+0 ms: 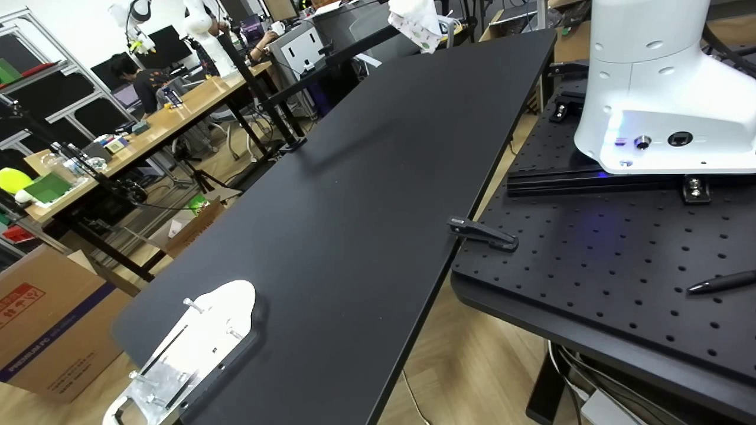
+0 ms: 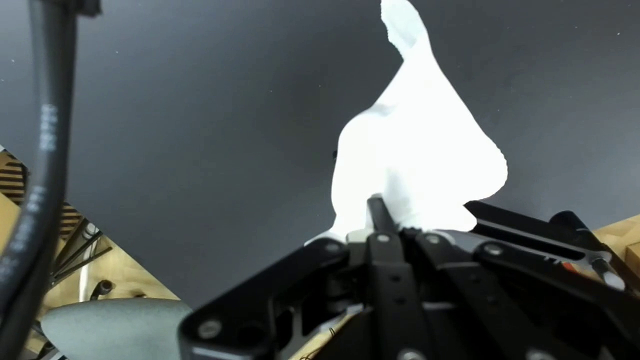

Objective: Hang the cloth on the stand

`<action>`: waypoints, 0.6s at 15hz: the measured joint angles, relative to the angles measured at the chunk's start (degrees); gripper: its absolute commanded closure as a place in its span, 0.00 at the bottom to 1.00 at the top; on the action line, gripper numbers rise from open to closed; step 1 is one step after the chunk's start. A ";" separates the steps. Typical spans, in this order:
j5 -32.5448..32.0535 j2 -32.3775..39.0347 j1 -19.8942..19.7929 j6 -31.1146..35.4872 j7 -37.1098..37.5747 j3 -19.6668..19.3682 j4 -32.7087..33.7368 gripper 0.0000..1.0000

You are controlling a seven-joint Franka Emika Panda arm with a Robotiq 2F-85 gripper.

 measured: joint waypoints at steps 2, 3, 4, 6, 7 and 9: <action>0.71 2.20 0.23 0.56 -1.21 -0.12 0.66 0.99; 0.86 3.22 0.38 0.67 -1.57 -0.12 1.15 0.99; 0.96 4.18 0.54 0.84 -1.91 -0.12 1.63 0.99; 1.10 5.97 0.86 1.23 -2.43 -0.12 2.75 0.99; 1.15 6.80 0.98 1.29 -2.59 -0.12 3.33 0.99; 1.41 8.43 1.18 1.29 -3.18 -0.12 4.63 0.99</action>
